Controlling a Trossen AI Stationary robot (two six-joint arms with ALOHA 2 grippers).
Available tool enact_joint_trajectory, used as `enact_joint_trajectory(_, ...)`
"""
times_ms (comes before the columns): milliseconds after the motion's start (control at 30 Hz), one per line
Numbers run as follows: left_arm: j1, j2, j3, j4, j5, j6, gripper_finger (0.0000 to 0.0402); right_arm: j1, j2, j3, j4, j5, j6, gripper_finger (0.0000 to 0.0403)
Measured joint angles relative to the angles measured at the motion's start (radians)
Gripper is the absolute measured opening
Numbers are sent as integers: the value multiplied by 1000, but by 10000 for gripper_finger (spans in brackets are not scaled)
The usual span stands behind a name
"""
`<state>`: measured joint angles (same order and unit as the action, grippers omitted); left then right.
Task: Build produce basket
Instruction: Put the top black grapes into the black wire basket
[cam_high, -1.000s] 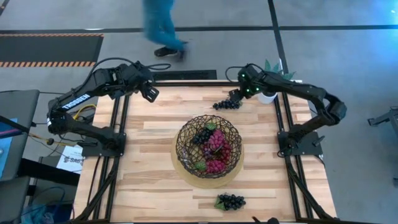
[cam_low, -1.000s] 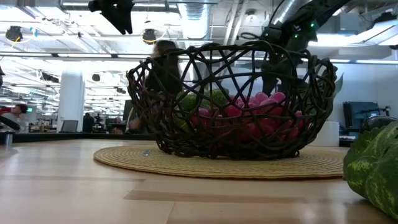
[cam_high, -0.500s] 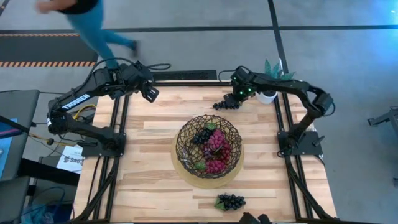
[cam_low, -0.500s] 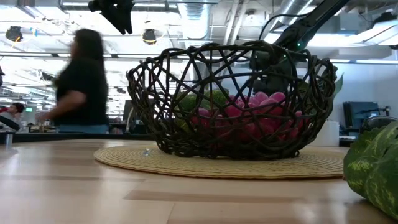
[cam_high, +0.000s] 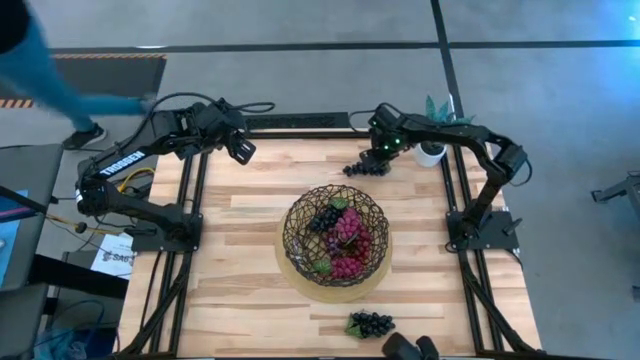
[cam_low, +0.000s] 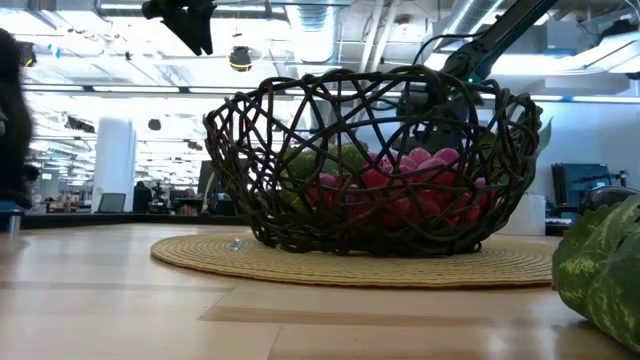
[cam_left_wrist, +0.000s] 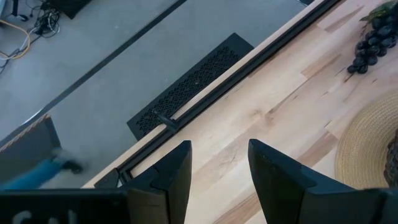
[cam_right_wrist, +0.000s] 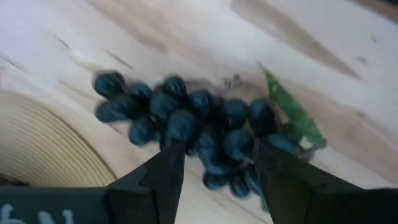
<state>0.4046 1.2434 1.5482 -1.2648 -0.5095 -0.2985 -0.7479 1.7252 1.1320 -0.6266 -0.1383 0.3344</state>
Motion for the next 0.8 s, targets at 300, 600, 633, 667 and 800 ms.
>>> enact_joint_trajectory(300, 0, 0, 0, 0, 0, 0, 146, -14, 0, 0, -91, 49, -32, 214)
enact_joint_trajectory(600, 0, 0, 0, 0, 1, -2, 146, -8, 0, 0, -54, 92, -32, 214)
enact_joint_trajectory(633, 0, 0, 0, 0, 1, -5, 146, -8, 0, 0, -46, 92, -31, 214)
enact_joint_trajectory(667, 0, 0, 0, 0, 1, -6, 146, -7, 0, 0, -37, 95, -29, 214)
enact_joint_trajectory(800, 0, 0, 0, 0, 1, -11, 146, -3, 0, 0, -8, 154, -29, 214)
